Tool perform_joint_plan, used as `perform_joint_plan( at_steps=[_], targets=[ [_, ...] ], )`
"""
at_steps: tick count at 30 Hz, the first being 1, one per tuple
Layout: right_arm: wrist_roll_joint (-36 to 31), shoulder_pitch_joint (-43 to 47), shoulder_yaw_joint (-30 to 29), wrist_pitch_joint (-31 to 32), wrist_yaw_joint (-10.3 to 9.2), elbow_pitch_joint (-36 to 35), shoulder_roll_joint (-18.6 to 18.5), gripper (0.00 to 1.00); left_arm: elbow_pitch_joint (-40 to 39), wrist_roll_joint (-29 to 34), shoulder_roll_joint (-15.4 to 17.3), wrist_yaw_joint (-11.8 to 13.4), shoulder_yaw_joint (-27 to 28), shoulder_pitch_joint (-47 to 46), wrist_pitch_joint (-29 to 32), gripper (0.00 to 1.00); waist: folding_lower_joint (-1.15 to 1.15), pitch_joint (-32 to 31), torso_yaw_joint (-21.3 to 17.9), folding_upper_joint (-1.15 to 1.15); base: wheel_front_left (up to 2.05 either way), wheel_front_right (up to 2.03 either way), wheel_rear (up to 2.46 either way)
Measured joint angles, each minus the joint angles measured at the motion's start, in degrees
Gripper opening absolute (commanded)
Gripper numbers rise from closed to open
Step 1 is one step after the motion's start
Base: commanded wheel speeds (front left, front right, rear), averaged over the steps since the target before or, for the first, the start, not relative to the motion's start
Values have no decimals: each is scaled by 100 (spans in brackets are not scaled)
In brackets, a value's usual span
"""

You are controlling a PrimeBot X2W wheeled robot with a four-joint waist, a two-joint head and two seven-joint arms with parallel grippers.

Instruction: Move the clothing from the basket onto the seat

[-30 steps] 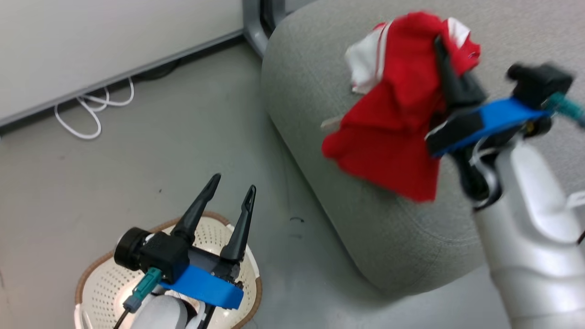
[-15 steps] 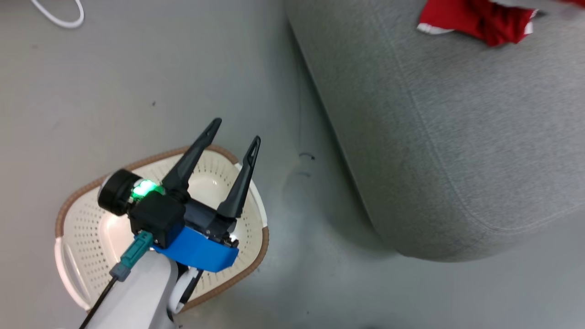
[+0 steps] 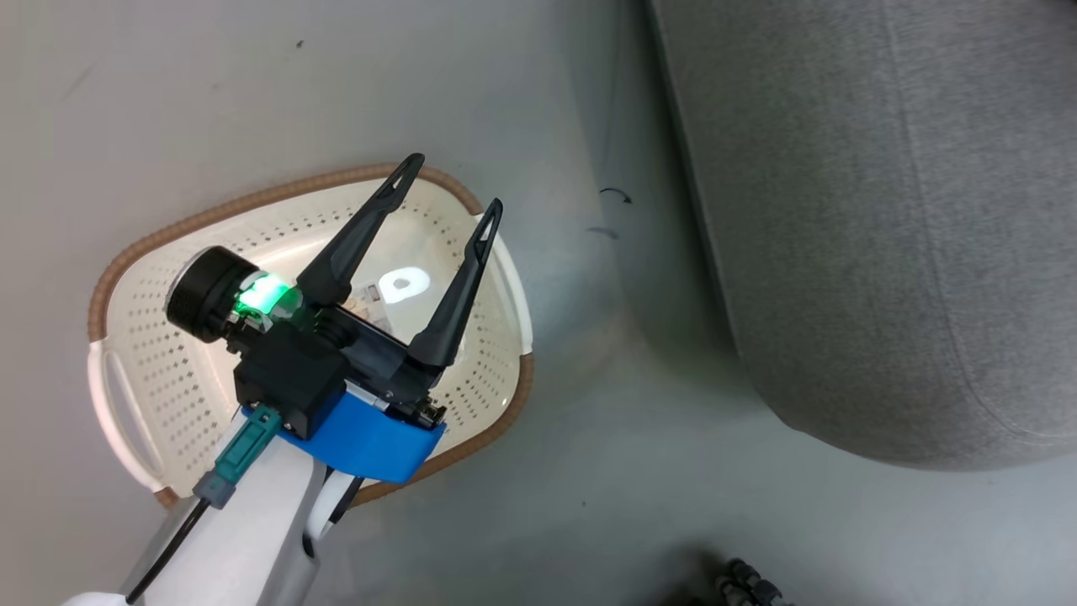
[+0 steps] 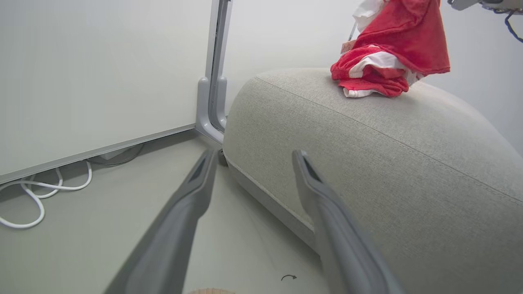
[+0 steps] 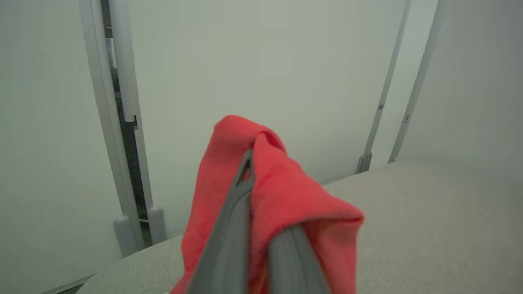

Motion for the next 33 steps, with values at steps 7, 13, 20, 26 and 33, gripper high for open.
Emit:
perform_joint_plan(
  at_steps=[7, 13, 20, 26, 33],
  targets=[
    [-174, 327, -333, 131, -1, 1029, 94, 53, 14, 31, -19, 0, -25, -73, 0, 100, -1, 78, 222, 0, 0, 0, 0],
    [-314, 359, -286, 354, -1, 1555, 131, 100, 120, 29, -87, 0, -35, -55, 0, 100, -1, -90, 270, 0, 0, 0, 0],
    [-374, 631, -12, 311, -1, 1758, 182, 100, 319, -77, -240, 0, -59, 31, 0, 100, -1, -535, 298, 0, 0, 0, 0],
    [-560, 1160, 380, 232, -1, 1823, 260, 100, 619, -182, -435, 0, 59, 249, 0, 100, -2, -1114, 355, 0, 0, 0, 0],
    [-297, 1945, 861, -64, -1, 1511, 499, 100, 905, -269, -676, -1, 341, 674, 0, 100, -2, -1889, 450, 0, 0, 0, 0]
  ],
)
